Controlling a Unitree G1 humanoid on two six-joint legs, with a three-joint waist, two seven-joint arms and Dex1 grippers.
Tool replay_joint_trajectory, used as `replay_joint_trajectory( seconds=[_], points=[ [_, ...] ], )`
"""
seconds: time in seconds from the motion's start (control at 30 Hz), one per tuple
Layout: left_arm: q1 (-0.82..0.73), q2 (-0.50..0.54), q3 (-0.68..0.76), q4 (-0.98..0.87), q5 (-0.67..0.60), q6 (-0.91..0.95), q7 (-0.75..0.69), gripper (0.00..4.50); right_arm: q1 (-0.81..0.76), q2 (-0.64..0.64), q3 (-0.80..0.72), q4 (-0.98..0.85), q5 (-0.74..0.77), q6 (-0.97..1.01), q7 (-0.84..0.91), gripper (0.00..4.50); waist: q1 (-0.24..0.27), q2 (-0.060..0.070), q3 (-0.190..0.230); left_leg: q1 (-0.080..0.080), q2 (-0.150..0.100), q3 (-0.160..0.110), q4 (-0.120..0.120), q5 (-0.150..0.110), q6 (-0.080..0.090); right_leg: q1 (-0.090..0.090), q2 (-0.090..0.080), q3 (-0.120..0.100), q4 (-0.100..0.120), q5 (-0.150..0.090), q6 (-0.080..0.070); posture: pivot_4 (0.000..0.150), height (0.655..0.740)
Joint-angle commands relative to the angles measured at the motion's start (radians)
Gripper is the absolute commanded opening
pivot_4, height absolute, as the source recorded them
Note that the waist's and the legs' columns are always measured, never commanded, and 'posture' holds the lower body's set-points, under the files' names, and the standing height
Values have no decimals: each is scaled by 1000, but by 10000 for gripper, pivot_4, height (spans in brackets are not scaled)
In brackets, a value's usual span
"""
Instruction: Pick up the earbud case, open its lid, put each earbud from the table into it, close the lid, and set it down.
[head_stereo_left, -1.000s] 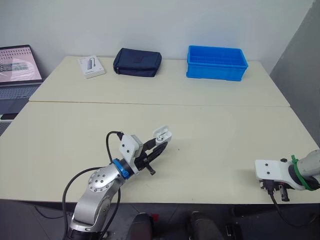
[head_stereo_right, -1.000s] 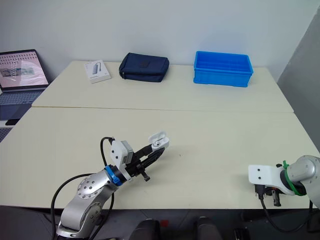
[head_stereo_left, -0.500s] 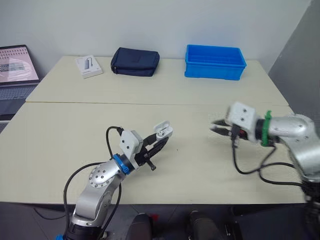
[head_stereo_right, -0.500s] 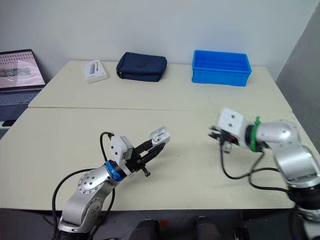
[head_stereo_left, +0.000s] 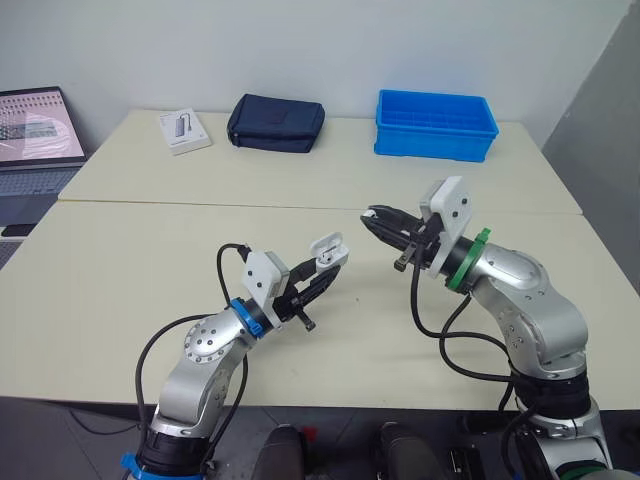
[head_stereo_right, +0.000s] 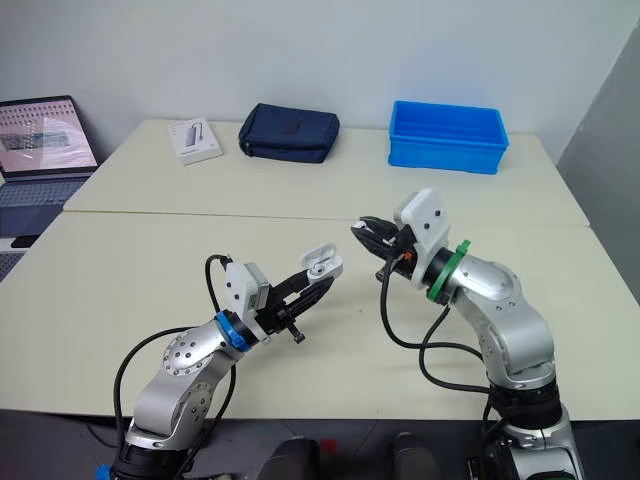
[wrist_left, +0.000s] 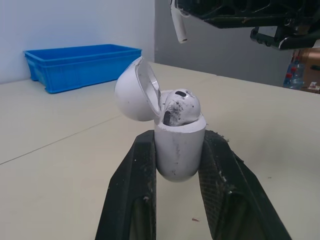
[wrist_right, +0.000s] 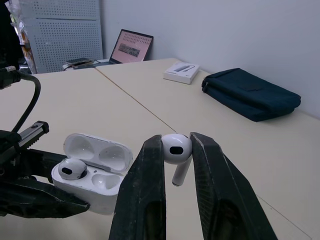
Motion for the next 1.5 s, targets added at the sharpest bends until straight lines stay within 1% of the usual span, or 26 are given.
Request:
replay_joint_trajectory(
  seconds=[0.03,0.3,0.73,1.13,1.3,1.37,1.5],
  points=[
    [-17,-9,1,-21,-10,-23,-2,7798,20,2,36,-53,3,-63,-1,3873,-1,0,0,0,0,0,0,0,0,0,0,0,0,0,0,1500,7376],
    [-26,-9,2,-16,-14,-19,-11,7798,65,-5,129,-47,-48,-206,4,3873,-2,0,0,0,0,0,0,0,0,0,0,0,0,0,0,1500,7376],
    [-22,-4,3,-32,-17,-9,-11,7798,74,-21,179,62,-118,-340,9,3873,-2,0,0,0,0,0,0,0,0,0,0,0,0,0,0,1500,7376],
    [-18,-7,1,-43,-19,-3,-10,7798,111,-50,227,108,-197,-438,28,3873,-2,0,0,0,0,0,0,0,0,0,0,0,-1,-1,-1,1500,7376],
    [-19,-9,2,-44,-19,-1,-12,7798,120,-35,224,114,-186,-425,31,3873,-2,0,0,0,0,0,0,0,0,0,0,0,-1,-1,-1,1500,7376],
    [-18,-8,2,-45,-19,0,-14,7798,118,-28,220,110,-180,-415,30,11161,-2,0,0,0,0,0,0,0,0,0,0,0,-1,-1,-1,1500,7376],
    [-19,-8,2,-45,-18,3,-16,7798,113,-35,207,97,-178,-405,41,23772,-2,0,0,0,0,0,0,0,0,0,0,0,-1,-1,-1,1500,7376]
  ],
)
